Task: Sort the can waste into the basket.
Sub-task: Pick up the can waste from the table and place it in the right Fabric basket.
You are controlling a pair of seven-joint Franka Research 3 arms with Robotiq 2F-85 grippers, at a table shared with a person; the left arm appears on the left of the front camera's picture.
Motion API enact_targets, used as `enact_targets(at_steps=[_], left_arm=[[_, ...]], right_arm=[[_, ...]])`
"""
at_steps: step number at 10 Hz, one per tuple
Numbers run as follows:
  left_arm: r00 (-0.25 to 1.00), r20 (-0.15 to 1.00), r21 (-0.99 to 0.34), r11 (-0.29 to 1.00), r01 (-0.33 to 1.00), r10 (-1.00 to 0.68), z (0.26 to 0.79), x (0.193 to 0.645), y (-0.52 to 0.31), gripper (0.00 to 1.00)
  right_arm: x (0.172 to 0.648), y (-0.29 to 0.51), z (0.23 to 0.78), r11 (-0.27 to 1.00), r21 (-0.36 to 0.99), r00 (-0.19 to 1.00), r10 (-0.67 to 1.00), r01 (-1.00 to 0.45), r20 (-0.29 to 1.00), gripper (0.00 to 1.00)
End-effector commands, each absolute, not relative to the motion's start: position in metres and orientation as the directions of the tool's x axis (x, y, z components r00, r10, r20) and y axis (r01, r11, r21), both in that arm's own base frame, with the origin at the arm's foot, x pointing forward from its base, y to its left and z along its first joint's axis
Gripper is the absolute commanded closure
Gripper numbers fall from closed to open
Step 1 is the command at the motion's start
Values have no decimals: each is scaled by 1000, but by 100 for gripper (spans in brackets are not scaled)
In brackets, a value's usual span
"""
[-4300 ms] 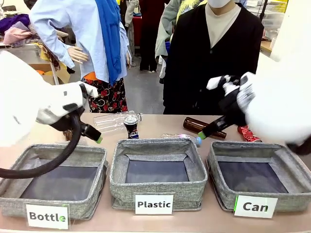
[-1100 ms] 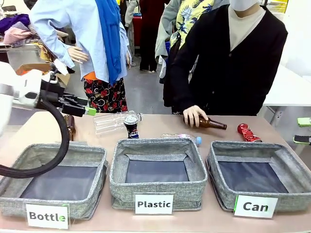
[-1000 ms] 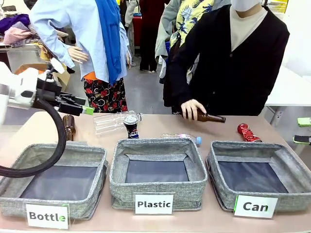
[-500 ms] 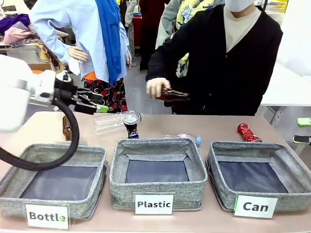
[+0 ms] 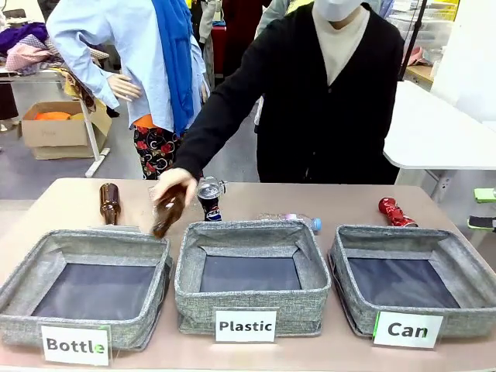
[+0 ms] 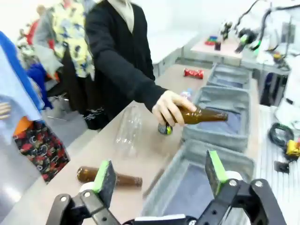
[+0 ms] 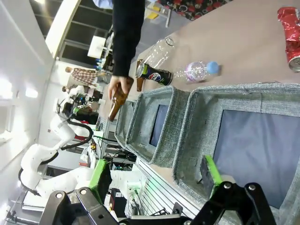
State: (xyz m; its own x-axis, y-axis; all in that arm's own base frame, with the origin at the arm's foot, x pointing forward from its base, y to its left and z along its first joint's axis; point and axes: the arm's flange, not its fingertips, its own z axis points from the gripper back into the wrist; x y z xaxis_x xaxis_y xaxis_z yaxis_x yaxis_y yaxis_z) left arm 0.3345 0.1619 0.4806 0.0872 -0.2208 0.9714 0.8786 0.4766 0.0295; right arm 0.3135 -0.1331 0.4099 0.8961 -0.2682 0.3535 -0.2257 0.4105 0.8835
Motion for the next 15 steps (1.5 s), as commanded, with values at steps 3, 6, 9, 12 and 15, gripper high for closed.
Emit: enact_targets(at_steps=[3,6,9,12,15], left_arm=[[157,985,-88,578,812,-70,425,270,244,0],[142,990,-111,615,781,-1,399,245,257,0],[115,990,-47,582,812,-80,417,270,227,0],[158,980,-67,557,828,-117,433,326,163,0],[189,925,16,531,847,-329,429,410,40,0]], right_arm=[[318,-135,411,400,879,881,-274,-259,385,0],[318,-135,411,400,879,881,-274,-259,385,0],[318,-135,411,400,879,881,-274,-259,385,0],[318,-135,411,400,879,881,-274,-259,385,0],[318,-135,411,400,879,881,-274,-259,385,0]])
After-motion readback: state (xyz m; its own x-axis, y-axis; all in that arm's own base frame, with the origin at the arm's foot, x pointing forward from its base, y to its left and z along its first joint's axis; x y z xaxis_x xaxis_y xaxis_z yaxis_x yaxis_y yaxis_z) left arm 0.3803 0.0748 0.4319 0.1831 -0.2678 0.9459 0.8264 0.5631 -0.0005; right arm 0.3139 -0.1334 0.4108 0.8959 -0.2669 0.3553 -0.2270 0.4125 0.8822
